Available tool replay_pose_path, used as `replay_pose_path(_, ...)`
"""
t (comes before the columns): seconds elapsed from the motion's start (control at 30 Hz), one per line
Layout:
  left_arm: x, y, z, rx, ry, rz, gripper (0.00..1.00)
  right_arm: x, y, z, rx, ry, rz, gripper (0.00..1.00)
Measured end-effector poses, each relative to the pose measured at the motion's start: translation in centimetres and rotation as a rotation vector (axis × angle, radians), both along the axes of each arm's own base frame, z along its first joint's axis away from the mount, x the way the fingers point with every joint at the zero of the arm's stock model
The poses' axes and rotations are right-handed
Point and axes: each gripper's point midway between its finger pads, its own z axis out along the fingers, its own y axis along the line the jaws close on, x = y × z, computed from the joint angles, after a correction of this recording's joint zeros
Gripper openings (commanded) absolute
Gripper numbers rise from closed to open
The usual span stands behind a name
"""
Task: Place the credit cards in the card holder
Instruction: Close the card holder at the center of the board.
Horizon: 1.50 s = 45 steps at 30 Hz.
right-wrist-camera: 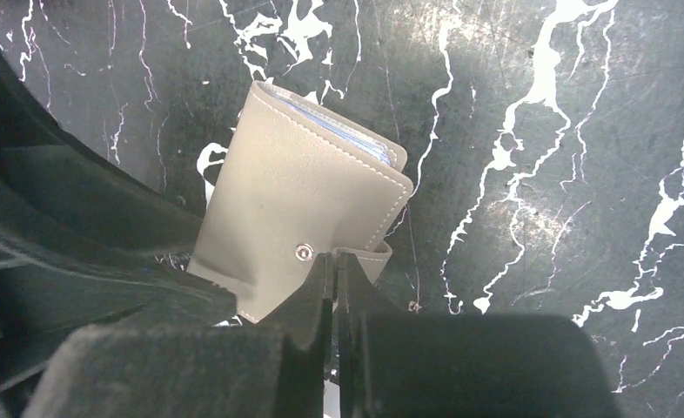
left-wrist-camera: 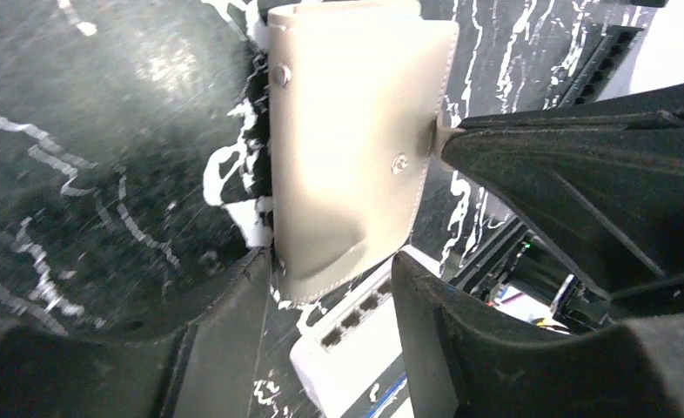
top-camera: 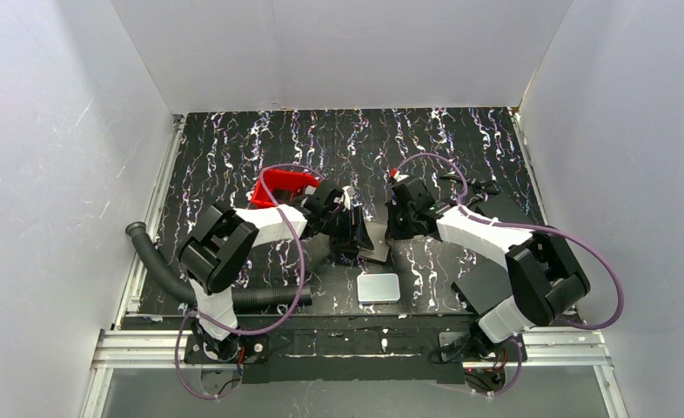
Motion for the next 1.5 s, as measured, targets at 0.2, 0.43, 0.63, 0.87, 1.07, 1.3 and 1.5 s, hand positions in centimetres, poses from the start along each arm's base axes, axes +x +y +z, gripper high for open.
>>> replay_pose_path(0.2,-0.3,2.1,1.0,0.107,-0.016,0.018,0.57,-0.2,0.3,-0.1,0.033,0.008,0.031,0.01)
replay_pose_path(0.43,0.3,2.1,2.6,0.128,-0.038,0.014,0.18,-0.5,0.8,0.1,0.056,0.014,0.061,0.01)
replay_pose_path(0.63,1.2,-1.1,2.6,0.068,-0.052,-0.021,0.05,-0.6,1.0,0.1,0.063,0.019,0.066,0.01)
replay_pose_path(0.87,0.8,-1.5,0.1,0.104,-0.016,-0.028,0.01,-0.6,1.1,0.0,0.067,0.026,0.067,0.01)
replay_pose_path(1.07,0.8,-1.6,0.0,0.090,-0.019,-0.021,0.00,-0.7,1.3,-0.2,0.074,0.034,0.072,0.01)
replay_pose_path(1.3,0.9,-1.7,0.0,0.068,-0.016,-0.008,0.00,-0.5,1.7,-0.8,0.084,0.042,0.073,0.01)
replay_pose_path(1.5,0.9,-1.6,0.0,0.062,-0.020,-0.004,0.00,-0.4,1.6,-1.1,0.073,0.043,0.069,0.01)
